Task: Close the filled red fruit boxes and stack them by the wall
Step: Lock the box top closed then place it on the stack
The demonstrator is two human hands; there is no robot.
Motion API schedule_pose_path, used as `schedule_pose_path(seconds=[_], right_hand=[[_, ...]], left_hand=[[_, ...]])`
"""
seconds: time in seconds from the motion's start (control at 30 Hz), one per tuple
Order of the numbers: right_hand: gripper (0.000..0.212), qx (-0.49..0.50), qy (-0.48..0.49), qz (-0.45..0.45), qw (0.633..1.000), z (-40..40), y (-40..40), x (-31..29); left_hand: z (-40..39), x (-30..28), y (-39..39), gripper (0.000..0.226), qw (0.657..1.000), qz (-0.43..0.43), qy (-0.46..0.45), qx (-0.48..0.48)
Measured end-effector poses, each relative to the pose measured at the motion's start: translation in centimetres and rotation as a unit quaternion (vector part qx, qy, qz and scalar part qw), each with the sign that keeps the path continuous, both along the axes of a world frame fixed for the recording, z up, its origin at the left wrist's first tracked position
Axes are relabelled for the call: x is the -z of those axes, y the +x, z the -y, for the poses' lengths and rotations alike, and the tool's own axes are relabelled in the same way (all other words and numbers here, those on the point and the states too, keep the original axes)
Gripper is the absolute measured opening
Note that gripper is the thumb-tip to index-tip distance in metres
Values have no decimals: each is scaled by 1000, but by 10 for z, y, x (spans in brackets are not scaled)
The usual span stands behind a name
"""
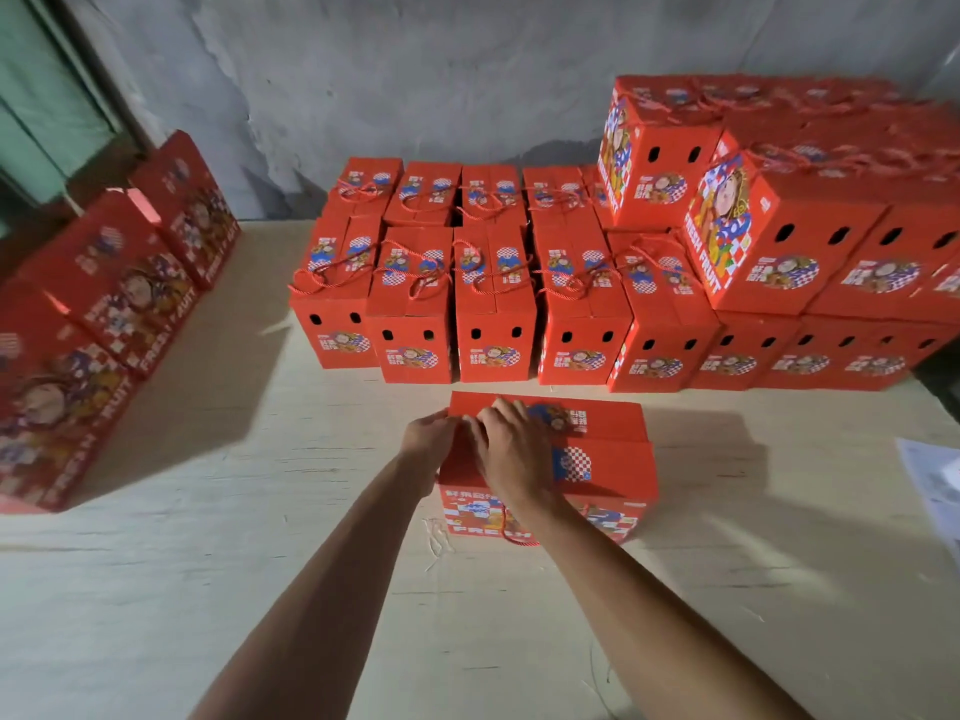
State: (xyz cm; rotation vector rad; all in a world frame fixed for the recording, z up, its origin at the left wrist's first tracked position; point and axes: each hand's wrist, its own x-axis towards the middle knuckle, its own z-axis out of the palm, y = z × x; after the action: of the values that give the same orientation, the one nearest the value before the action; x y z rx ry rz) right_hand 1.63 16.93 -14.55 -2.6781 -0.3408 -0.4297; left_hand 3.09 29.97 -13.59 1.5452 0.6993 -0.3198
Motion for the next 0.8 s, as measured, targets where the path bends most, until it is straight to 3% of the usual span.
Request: schedule_pose_path(seconds=[0.23,0.37,0.53,0.67,0.8], right_hand=[[18,-49,-27,-13,998,-8,11,0],[30,-46,-45,-29,998,-12,9,-3],[30,-51,17,-50,997,18,8,-14],[40,30,28,-26,999,109,5,-16],[49,63,-18,34,997,149,2,-16]], left_hand=[[3,1,0,27,999,28,33,-16],[16,15,-17,47,978,103,178,16],[11,14,-17,57,963,121,234,53],[8,9,-15,59,980,94,164,61],[3,-1,-10,48,997,-29,-9,70]])
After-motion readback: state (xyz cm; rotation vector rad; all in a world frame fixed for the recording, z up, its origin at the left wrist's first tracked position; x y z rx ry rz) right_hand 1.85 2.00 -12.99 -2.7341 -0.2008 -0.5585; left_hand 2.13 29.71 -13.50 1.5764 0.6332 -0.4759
